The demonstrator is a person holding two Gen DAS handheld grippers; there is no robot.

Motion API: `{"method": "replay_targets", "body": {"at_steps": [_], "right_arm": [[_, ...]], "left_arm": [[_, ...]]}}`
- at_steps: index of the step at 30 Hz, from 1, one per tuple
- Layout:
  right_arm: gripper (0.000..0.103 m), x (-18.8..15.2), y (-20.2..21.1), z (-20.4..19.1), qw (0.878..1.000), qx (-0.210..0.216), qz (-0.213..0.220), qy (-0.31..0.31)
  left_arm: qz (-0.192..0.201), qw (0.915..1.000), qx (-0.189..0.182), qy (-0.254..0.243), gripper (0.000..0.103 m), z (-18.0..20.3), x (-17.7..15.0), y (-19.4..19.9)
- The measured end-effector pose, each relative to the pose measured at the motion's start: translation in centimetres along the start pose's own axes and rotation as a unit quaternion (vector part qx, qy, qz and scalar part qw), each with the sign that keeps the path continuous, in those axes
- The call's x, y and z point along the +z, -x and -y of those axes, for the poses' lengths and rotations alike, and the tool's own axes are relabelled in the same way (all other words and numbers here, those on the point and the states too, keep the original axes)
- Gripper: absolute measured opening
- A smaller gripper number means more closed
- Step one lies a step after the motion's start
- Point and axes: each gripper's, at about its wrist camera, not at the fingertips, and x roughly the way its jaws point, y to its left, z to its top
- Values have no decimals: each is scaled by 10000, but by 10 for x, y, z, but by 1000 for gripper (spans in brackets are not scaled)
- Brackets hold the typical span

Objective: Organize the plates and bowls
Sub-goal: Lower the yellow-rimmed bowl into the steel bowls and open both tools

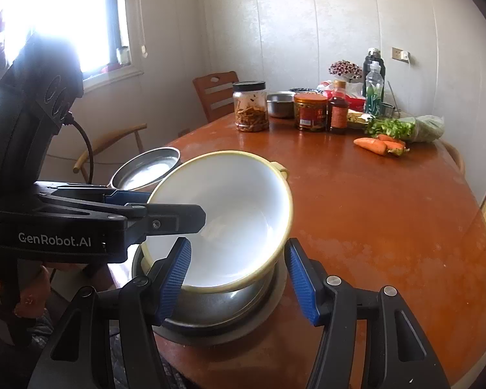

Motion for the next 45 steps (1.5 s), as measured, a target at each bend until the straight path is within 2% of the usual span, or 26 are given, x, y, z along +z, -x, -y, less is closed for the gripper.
{"method": "replay_targets", "body": {"at_steps": [21,31,38,45], "right_arm": [[62,-13,-3,-10,9997,2,-109,213],[62,-13,3,-9,9999,57,-86,94],[69,-12,13,-8,9999,106,25,-34],[69,-12,21,-13,9999,97,79,-14]], "left_arm": [[82,9994,248,-226,52,3,-24,7],[136,9992,303,-212,52,2,-26,11],[185,9990,353,-203,53,1,-28,17],[239,9987,403,-203,53,2,-30,25]]}}
